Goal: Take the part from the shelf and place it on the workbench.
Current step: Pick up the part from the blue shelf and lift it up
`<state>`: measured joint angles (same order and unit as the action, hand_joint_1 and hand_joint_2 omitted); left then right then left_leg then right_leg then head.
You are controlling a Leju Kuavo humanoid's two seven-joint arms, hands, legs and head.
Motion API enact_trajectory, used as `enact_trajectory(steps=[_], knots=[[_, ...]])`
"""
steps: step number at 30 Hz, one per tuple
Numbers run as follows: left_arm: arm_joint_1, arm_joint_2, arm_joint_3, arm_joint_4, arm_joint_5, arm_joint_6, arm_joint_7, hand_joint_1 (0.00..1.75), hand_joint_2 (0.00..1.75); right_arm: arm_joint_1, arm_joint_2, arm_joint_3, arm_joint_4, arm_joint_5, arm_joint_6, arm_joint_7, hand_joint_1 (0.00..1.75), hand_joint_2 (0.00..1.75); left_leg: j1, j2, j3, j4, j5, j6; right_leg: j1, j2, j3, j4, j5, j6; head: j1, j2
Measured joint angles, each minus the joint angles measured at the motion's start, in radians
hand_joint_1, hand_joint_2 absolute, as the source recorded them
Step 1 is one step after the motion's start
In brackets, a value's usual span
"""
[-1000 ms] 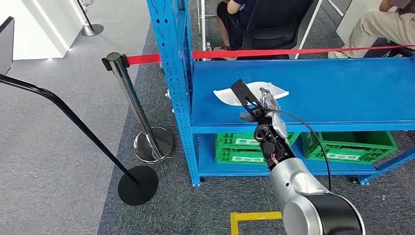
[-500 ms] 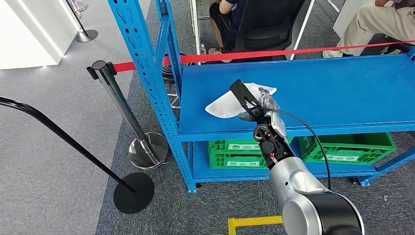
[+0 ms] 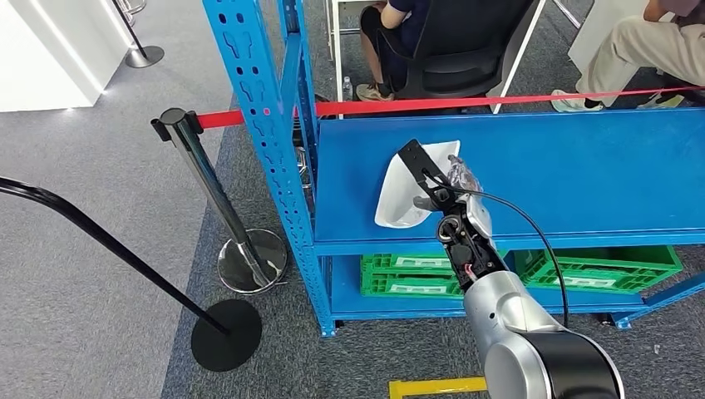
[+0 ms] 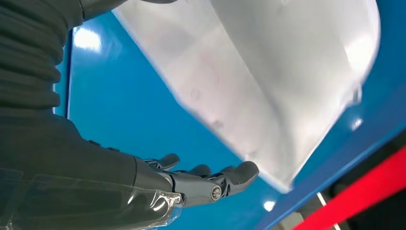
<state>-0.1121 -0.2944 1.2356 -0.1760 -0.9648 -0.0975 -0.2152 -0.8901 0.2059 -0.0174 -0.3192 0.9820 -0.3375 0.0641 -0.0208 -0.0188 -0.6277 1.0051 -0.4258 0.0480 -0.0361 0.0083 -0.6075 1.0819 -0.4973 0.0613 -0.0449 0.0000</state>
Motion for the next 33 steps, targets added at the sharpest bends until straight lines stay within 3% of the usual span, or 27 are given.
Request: enact_trajectory(steps=[2,4,6,11,14,19,24,33], knots=[[-0.001,0.001,0.0,0.0,0.0,0.0,-0.002,0.0,0.0,0.001,0.0,0.0,0.001,-0.001,0.0,-0.001,0.0,1.75,-0.003,-0.001,-0.01,0.024,-0.014,-0.008,0.002,0.002,0.01,-0.021,0.004,-0.009,-0.002,0.0],[0.0,0.001,0.0,-0.001,0.0,0.0,-0.003,0.0,0.0,0.001,-0.001,0.0,0.001,-0.004,0.002,-0.003,0.0,1.75,-0.004,-0.002,-0.013,0.028,-0.016,-0.008,0.004,0.004,0.009,-0.02,0.006,-0.021,-0.004,0.0],[0.0,0.002,0.0,-0.001,0.0,0.0,-0.004,0.0,0.0,-0.001,-0.001,0.0,0.001,-0.006,0.004,-0.005,0.0,1.75,-0.005,-0.002,-0.011,0.025,-0.016,-0.006,0.003,0.005,0.01,-0.021,0.007,-0.023,-0.004,0.0],[0.0,0.003,0.0,-0.001,0.0,-0.005,-0.006,0.0,0.0,-0.001,-0.001,0.0,0.001,-0.008,0.013,-0.005,0.0,1.75,-0.005,-0.002,-0.007,0.019,-0.011,0.004,0.004,0.005,0.01,-0.021,0.007,-0.026,-0.005,0.0],[0.0,0.003,0.0,-0.001,0.001,-0.008,-0.007,0.0,0.0,-0.002,-0.001,0.003,0.001,0.001,0.013,0.003,0.0,1.75,-0.005,-0.002,-0.007,0.018,-0.01,0.004,0.006,0.005,0.01,-0.021,0.007,-0.027,-0.004,0.0],[0.0,0.001,0.0,-0.001,0.002,-0.007,-0.01,0.0,0.0,-0.004,-0.001,0.01,0.001,0.003,0.01,0.013,0.0,1.75,-0.005,-0.001,-0.007,0.016,-0.01,-0.001,0.007,0.005,0.011,-0.025,0.006,-0.028,-0.004,0.0],[0.0,-0.001,0.0,-0.001,0.002,-0.007,-0.01,0.0,0.0,-0.008,-0.001,0.013,0.001,0.003,0.009,0.014,0.0,1.75,-0.005,-0.001,-0.006,0.014,-0.011,-0.014,0.007,0.004,0.015,-0.031,0.006,-0.028,-0.004,0.0],[0.0,-0.001,0.0,-0.001,0.003,-0.007,-0.013,0.0,0.0,-0.011,-0.001,0.015,0.001,0.003,0.007,0.019,0.0,1.75,-0.005,-0.001,-0.007,0.013,-0.011,-0.015,0.006,0.004,0.022,-0.043,0.01,-0.023,-0.004,0.0]])
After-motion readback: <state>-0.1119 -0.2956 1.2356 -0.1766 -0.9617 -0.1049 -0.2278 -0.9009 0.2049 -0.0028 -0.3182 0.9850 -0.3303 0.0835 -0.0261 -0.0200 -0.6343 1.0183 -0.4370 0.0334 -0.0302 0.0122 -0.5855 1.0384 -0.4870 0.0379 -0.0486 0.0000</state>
